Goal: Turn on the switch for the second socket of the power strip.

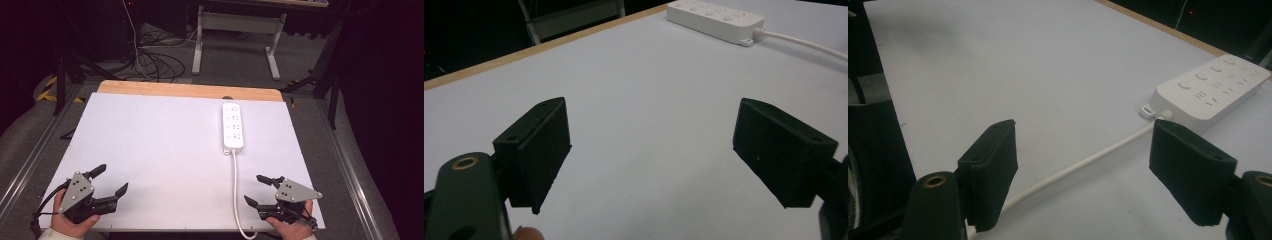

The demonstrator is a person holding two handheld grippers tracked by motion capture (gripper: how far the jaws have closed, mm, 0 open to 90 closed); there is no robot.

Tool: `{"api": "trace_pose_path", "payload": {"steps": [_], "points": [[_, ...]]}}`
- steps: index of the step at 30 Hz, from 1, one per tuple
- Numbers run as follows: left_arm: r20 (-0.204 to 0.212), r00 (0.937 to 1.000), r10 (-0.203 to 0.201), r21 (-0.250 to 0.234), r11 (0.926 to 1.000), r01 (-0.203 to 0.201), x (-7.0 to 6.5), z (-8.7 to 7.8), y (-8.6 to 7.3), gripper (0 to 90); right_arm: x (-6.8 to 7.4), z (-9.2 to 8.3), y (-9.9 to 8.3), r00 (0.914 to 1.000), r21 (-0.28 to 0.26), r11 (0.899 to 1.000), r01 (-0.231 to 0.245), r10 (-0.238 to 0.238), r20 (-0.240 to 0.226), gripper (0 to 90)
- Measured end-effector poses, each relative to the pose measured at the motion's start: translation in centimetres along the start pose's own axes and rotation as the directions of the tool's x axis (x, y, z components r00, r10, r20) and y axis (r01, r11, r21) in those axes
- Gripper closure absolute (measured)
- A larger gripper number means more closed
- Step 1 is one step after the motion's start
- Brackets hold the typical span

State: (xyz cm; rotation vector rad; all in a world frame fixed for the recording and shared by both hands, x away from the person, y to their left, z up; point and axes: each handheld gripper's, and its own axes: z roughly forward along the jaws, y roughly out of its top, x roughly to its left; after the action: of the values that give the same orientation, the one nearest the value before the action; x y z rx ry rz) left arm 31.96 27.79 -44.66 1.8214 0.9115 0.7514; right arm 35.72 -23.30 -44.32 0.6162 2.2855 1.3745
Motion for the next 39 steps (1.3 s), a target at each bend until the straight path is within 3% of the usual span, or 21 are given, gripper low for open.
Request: {"api": "trace_pose_path", "payload": {"steps": [22, 26, 29, 31, 35, 39], "points": [[-0.026, 0.9996, 0.006, 0.001, 1.0, -0.006, -0.2, 0.0, 0.1, 15.4, -0.2, 0.1, 0.9, 0.9999, 0.018, 1.0, -0.004, 0.004, 0.013, 28.0], [-0.031, 0.9995, 0.01, 0.002, 0.9999, -0.01, -0.2, -0.1, 0.1, 15.4, -0.6, 0.3, 1.5, 0.9991, 0.022, 0.999, -0.032, 0.032, 0.027, 36.4], [-0.027, 0.9996, 0.009, 0.006, 0.9999, -0.009, -0.2, 0.0, 0.1, 15.4, -1.0, 0.8, 2.3, 0.9966, 0.026, 0.998, -0.057, 0.055, 0.062, 49.1], [-0.025, 0.9997, 0.006, 0.005, 1.0, -0.005, -0.1, 0.0, 0.1, 15.4, -1.4, 1.3, 3.2, 0.9964, 0.041, 0.997, -0.069, 0.067, 0.051, 53.0], [-0.025, 0.9997, 0.002, 0.004, 1.0, -0.002, -0.1, -0.1, 0.1, 15.4, -2.2, 2.3, 5.0, 0.9972, 0.066, 0.996, -0.054, 0.051, 0.055, 53.2], [-0.024, 0.9997, -0.001, 0.007, 1.0, 0.001, -0.1, 0.0, 0.1, 15.4, -3.2, 3.3, 6.4, 0.9962, 0.069, 0.995, -0.071, 0.067, 0.055, 53.2]]}}
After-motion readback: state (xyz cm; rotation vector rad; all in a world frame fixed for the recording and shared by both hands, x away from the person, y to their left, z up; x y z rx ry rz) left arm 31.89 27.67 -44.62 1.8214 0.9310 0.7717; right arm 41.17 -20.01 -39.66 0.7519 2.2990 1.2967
